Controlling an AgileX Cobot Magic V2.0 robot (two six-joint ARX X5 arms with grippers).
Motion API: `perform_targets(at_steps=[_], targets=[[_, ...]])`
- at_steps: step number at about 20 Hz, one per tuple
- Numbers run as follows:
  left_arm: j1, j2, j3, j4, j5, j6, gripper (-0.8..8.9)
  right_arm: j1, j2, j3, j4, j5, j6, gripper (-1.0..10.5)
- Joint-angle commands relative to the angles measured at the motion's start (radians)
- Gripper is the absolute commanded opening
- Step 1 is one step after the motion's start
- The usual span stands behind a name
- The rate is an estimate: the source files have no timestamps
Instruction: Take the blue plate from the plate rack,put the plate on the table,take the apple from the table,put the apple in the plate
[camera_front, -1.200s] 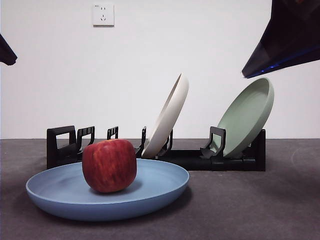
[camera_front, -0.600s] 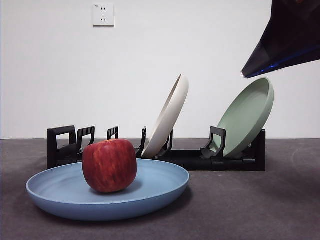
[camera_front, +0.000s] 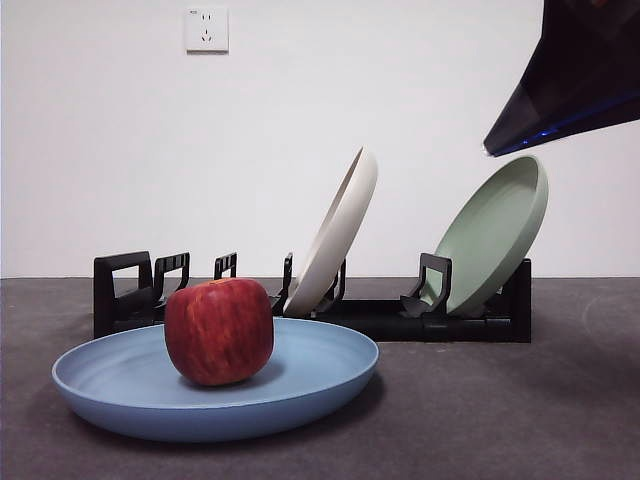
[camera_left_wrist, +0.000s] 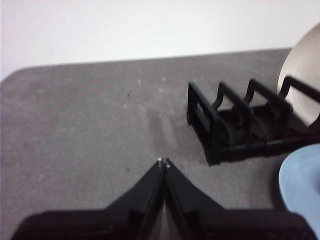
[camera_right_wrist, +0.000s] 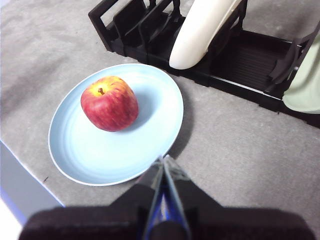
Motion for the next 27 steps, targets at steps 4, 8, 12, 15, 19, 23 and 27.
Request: perform_targets(at_steps=[4, 8, 12, 15, 19, 23, 27], targets=[[0.003, -0.027, -0.031, -0.034, -0.003, -0.005, -0.01, 0.001, -0.001, -0.006, 0.007, 0.002, 0.006, -0.2], [0.003, -0.025, -0.031, -0.027, -0.002, -0.006, -0.01, 0.001, -0.001, -0.006, 0.007, 0.002, 0.006, -0.2], [0.003, -0.025, -0.031, -0.027, -0.002, -0.006, -0.01, 0.001, -0.001, -0.006, 0.007, 0.002, 0.006, -0.2], [0.003, -0.025, -0.031, -0.027, -0.002, -0.006, -0.01, 0.001, -0.001, -0.006, 0.007, 0.002, 0.006, -0.2], [0.003, -0.025, -0.031, -0.027, -0.002, -0.006, -0.01, 0.001, -0.001, -0.006, 0.007, 0.002, 0.006, -0.2], [0.003, -0.025, -0.031, -0.027, -0.002, -0.006, -0.01, -0.036, -0.083, -0.006, -0.034, 0.048, -0.12, -0.2], [0.003, -0.025, -0.031, -0.027, -0.002, -0.006, -0.01, -0.202, -0.21, -0.007, -0.038, 0.047, -0.213, -0.2]])
